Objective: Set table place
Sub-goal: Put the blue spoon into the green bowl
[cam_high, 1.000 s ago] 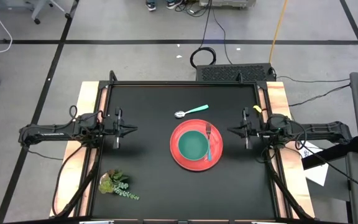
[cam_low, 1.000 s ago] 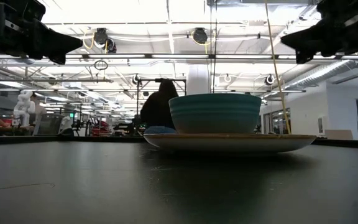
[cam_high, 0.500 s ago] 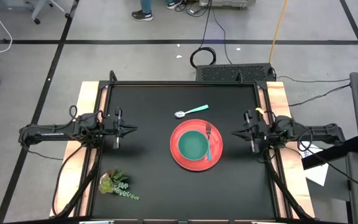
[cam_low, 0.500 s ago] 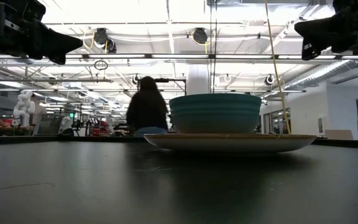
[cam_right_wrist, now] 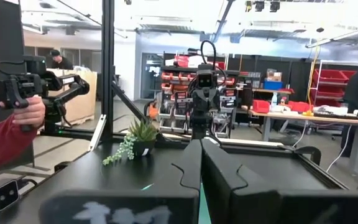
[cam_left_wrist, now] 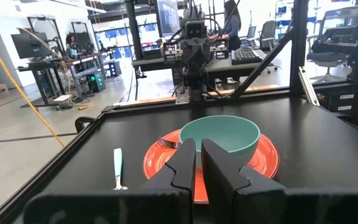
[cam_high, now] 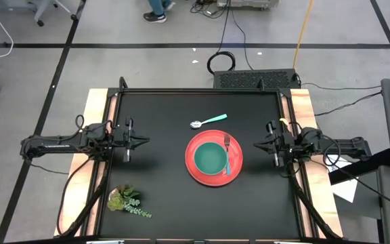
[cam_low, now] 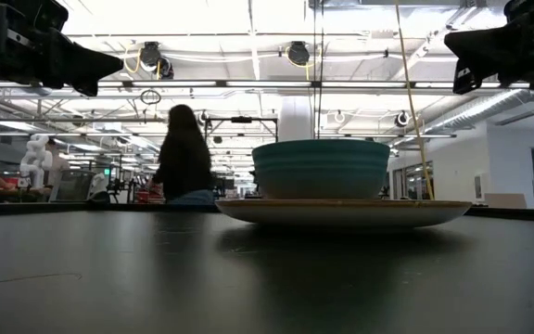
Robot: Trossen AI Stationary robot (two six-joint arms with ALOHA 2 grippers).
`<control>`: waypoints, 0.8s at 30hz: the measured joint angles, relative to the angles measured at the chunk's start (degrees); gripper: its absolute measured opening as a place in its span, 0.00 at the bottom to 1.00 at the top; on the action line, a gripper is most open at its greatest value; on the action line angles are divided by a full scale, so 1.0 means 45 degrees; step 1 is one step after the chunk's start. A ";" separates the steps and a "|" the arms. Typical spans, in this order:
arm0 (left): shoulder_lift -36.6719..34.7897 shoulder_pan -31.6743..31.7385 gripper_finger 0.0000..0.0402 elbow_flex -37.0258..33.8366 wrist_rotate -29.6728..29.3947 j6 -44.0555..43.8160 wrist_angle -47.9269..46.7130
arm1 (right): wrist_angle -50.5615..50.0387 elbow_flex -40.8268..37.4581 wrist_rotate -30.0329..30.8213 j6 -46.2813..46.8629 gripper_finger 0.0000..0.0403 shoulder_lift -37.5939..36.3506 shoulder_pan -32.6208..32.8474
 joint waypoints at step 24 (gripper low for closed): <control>0.0002 0.0000 0.08 0.0000 -0.0590 0.0204 -0.0440 | -0.0853 -0.0058 -0.0018 0.0337 0.00 0.0005 0.0000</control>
